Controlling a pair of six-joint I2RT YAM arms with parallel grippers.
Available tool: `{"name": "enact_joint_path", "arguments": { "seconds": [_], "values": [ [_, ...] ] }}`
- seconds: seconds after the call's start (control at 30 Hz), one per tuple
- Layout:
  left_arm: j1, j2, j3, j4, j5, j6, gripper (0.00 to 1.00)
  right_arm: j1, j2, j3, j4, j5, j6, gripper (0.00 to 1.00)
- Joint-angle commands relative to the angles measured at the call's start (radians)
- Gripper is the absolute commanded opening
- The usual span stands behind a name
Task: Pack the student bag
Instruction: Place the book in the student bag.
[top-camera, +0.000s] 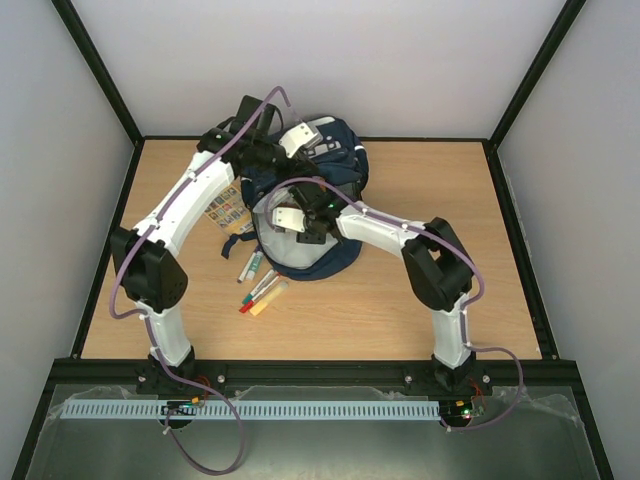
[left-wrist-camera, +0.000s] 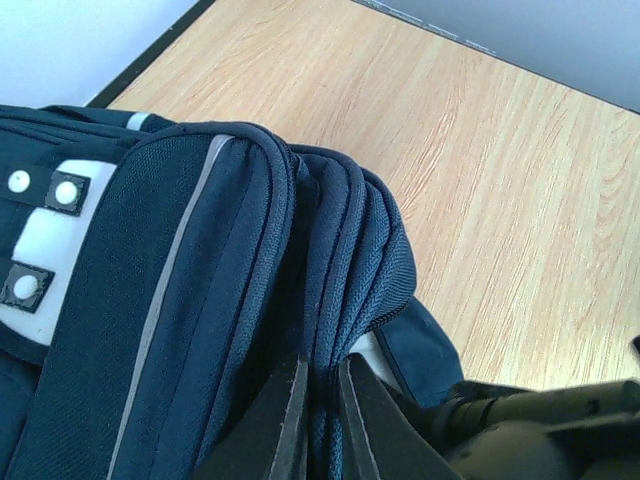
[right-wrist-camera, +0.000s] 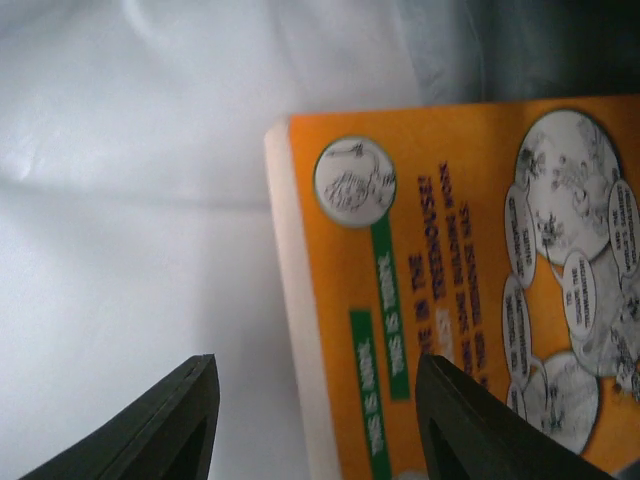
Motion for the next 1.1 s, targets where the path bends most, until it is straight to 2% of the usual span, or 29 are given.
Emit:
{"name": "enact_joint_path", "arguments": {
  "seconds": [0.0, 0.27, 0.43, 0.6, 0.77, 0.93, 1.07],
  "values": [
    [-0.041, -0.081, -0.007, -0.053, 0.162, 0.005, 0.03, 0.005, 0.1, 0.094, 0.109, 0.097, 0.021, 0.53],
    [-0.041, -0.089, -0.014, -0.06, 0.169, 0.017, 0.02, -0.072, 0.16, 0.158, 0.165, 0.207, 0.056, 0.36],
    [-0.041, -0.09, -0.014, -0.064, 0.173, 0.022, 0.02, -0.137, 0.166, 0.167, 0.194, 0.261, 0.035, 0.33],
    [-0.041, -0.087, -0.014, -0.061, 0.177, 0.02, 0.02, -0.153, 0.157, 0.16, 0.154, 0.226, 0.027, 0.34],
    [-0.041, -0.08, -0.015, -0.058, 0.17, 0.017, 0.02, -0.14, 0.124, 0.158, 0.043, 0.13, 0.058, 0.43],
    [-0.041, -0.064, -0.013, -0.052, 0.172, 0.017, 0.02, -0.121, -0.003, 0.009, 0.021, 0.045, 0.069, 0.53],
    [-0.041, -0.05, -0.011, -0.044, 0.18, 0.012, 0.02, -0.119, -0.14, -0.128, -0.038, -0.024, 0.113, 0.56]
  ]
}}
